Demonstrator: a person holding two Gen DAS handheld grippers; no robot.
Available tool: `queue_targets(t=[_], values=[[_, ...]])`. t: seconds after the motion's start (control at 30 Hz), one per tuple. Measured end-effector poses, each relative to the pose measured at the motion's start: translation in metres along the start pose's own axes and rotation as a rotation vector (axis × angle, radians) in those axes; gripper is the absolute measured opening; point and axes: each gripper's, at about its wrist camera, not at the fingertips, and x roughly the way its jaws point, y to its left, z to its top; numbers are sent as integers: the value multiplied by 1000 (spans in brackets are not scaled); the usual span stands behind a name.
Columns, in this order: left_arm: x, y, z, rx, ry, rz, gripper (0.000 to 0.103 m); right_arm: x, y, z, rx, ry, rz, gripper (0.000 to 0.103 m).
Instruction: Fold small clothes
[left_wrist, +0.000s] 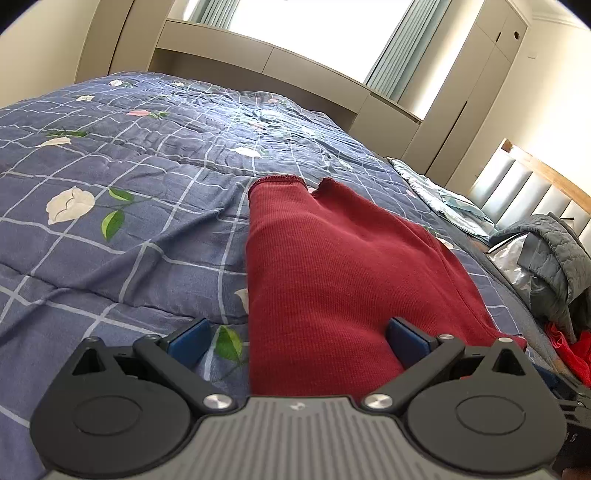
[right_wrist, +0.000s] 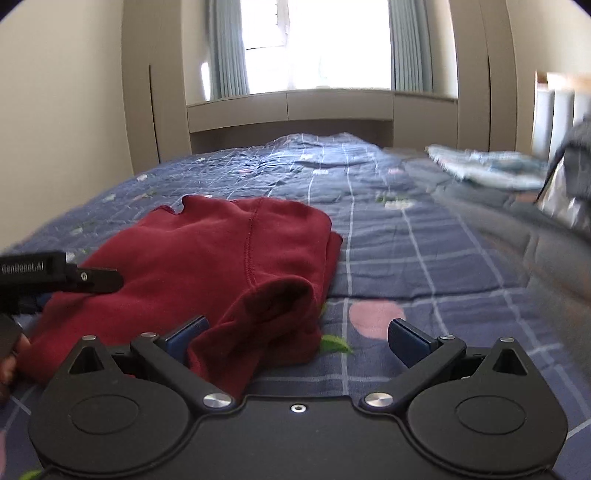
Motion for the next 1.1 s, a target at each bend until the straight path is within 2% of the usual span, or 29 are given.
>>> queue_targets(t=[0.13,0.37,0.5,0.6,0.7,0.83,0.93,1.1], values=[[0,0,0,-2,-2,-1,103,3,-15,0,88,13,58,103],[-1,0,0,-3,0,-1,103,2,-13,0,76,9,49,103],[-18,2,5,-95,80,29,102,2,-13,0,78,9,50,103],[-39,4,-5,-138,108,31,102,4,-14,1,84,9,56,103],[-53,3,-19,-75,105,40,103,3,-15,1,88,8,61,103],[-57,-11,-41,92,43,75,102,3,-15,0,87,9,60,103],[-57,-13,-37,92,58,80,102,3,-17,3,97,26,70,103],[-58,2,-18,48,144,10,103,5,-30,6,168,46,146,103]])
